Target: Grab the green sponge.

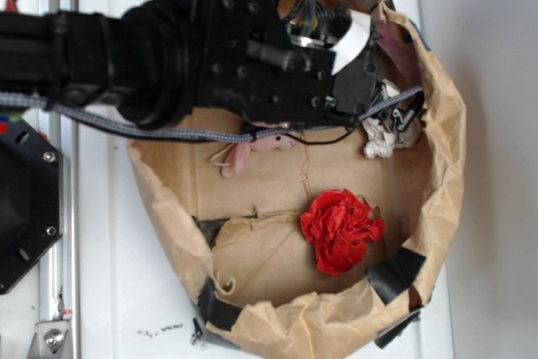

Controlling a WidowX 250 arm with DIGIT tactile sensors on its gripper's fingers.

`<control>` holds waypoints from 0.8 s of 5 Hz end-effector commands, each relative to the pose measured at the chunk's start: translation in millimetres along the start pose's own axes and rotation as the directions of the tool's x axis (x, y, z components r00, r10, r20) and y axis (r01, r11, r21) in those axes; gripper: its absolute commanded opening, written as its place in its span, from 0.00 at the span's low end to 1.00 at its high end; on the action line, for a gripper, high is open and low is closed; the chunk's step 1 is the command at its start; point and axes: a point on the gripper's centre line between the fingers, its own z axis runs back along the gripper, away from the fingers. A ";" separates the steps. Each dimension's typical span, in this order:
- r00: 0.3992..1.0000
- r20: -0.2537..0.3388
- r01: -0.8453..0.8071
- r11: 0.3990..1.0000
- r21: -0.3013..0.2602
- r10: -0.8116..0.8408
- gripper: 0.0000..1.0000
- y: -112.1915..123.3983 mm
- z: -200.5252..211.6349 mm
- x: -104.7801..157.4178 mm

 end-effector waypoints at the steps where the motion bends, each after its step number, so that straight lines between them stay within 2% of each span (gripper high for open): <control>1: 0.997 0.055 -0.050 0.999 0.009 0.050 1.00 -2.5 3.1 17.9; 2: 0.997 0.050 -0.066 0.997 0.045 0.064 1.00 1.1 -4.3 20.1; 4: 0.999 0.024 -0.035 0.999 -0.018 0.036 1.00 6.5 19.4 10.4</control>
